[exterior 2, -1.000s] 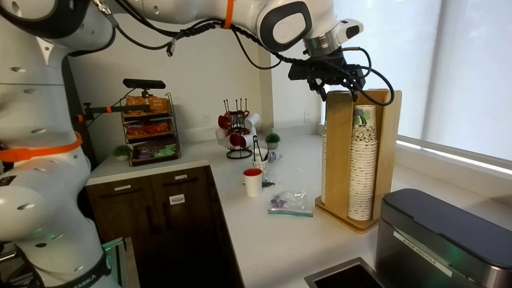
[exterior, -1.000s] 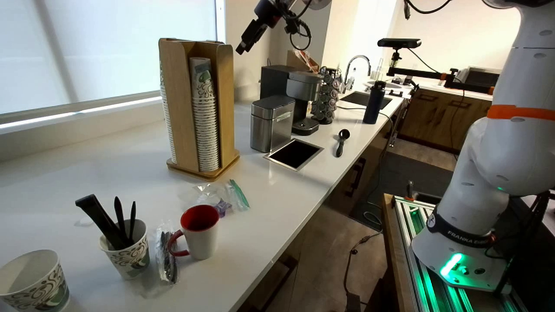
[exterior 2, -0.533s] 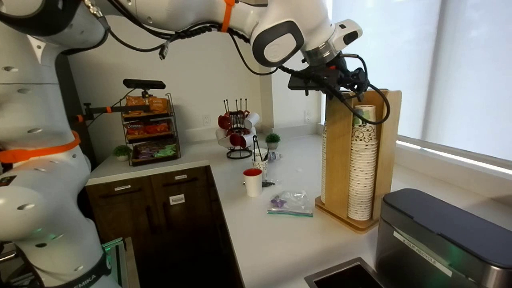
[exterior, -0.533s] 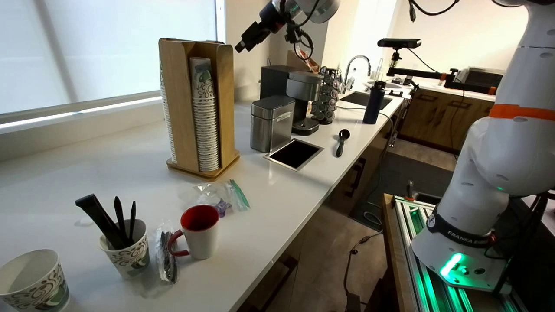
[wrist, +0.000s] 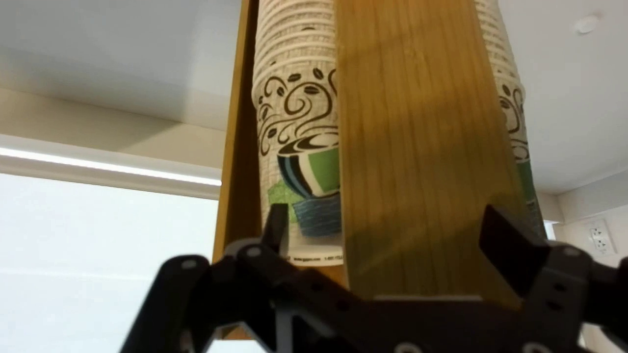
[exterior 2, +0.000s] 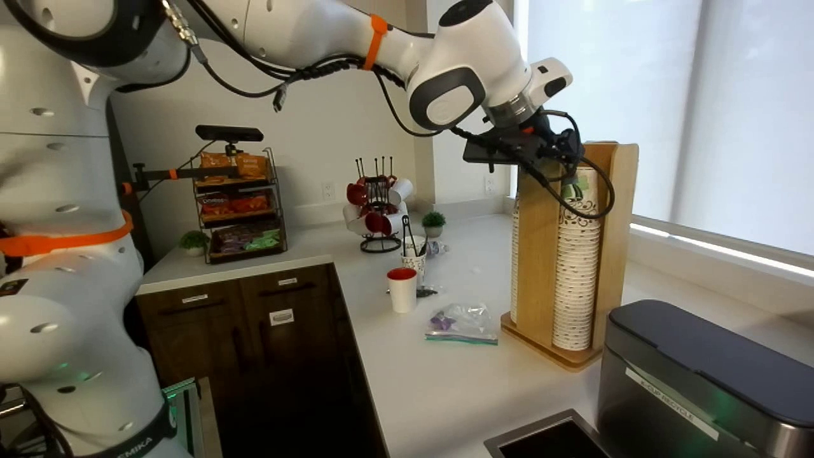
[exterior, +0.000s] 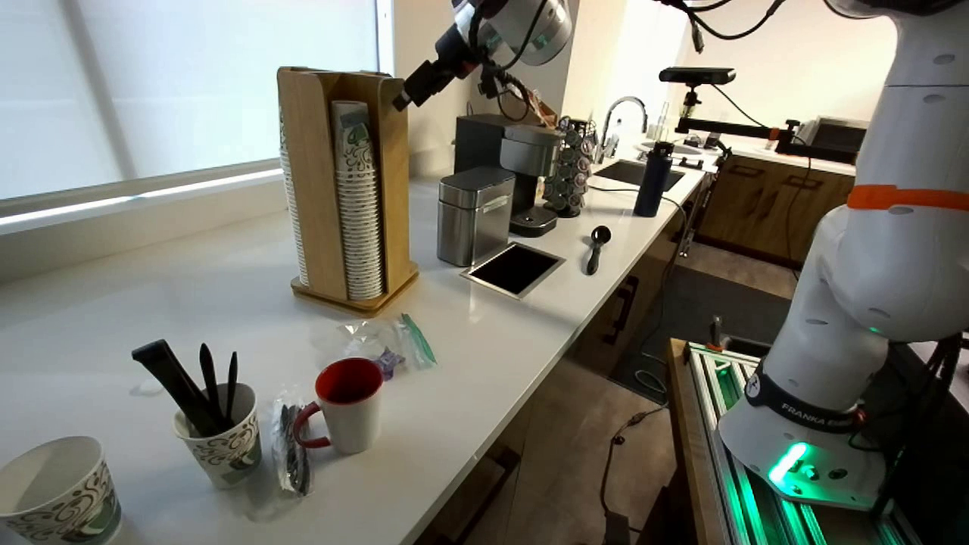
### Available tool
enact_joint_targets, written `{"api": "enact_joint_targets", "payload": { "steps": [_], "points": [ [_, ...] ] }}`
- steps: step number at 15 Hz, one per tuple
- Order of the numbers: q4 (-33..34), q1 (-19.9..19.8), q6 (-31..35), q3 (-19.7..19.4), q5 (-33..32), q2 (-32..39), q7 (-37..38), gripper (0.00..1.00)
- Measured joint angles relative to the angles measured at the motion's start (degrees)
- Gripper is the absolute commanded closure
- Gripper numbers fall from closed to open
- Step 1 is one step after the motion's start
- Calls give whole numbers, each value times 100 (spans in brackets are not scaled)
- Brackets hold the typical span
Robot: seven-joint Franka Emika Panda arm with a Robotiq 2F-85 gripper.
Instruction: Rotate the coffee cup holder.
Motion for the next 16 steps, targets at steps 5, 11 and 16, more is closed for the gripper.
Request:
{"api": "enact_joint_targets", "payload": {
  "steps": [5, 11, 16],
  "points": [
    [3, -6, 87, 94, 341, 168, -389, 0],
    [16, -8, 69, 275, 953, 73, -1063, 0],
    [34, 10, -139, 396, 967, -8, -1026, 0]
  ]
}}
